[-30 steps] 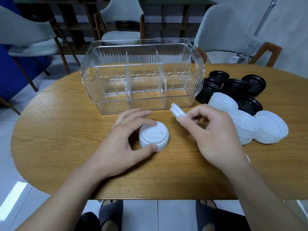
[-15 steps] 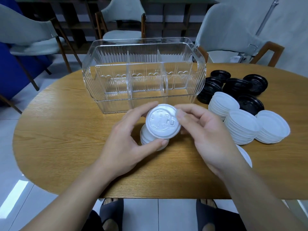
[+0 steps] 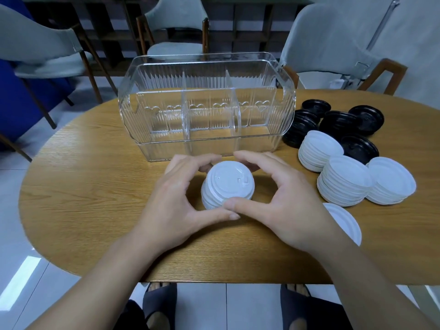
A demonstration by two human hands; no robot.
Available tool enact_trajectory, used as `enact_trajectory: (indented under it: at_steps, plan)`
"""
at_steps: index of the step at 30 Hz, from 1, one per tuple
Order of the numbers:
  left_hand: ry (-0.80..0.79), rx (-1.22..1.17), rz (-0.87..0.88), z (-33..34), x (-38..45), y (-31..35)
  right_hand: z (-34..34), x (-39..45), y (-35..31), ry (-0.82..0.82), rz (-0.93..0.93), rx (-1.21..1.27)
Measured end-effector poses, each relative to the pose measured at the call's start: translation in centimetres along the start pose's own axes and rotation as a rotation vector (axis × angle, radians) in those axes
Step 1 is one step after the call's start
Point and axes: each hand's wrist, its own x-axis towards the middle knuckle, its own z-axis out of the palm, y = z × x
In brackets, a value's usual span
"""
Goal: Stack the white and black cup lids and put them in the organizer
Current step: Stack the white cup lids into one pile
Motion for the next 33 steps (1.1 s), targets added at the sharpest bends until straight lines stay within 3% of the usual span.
enact_trajectory:
  at_steps: [7,24,33]
  plan:
    - [-0.241,-0.024,-0.183,0.2,0.1,-0.9,0.8,0.4,1.1,0.075,0.005,-0.03]
    - [-0.306,-0.005,-0.186,0.6,0.0,-2.0,2.4,0.8,0.6,-0.162,0.018,-0.127]
    - [-0.266,0.082,-0.209,0.8,-0.2,-1.7,2.8,0.5,0.7,-0.053,0.046,-0.199]
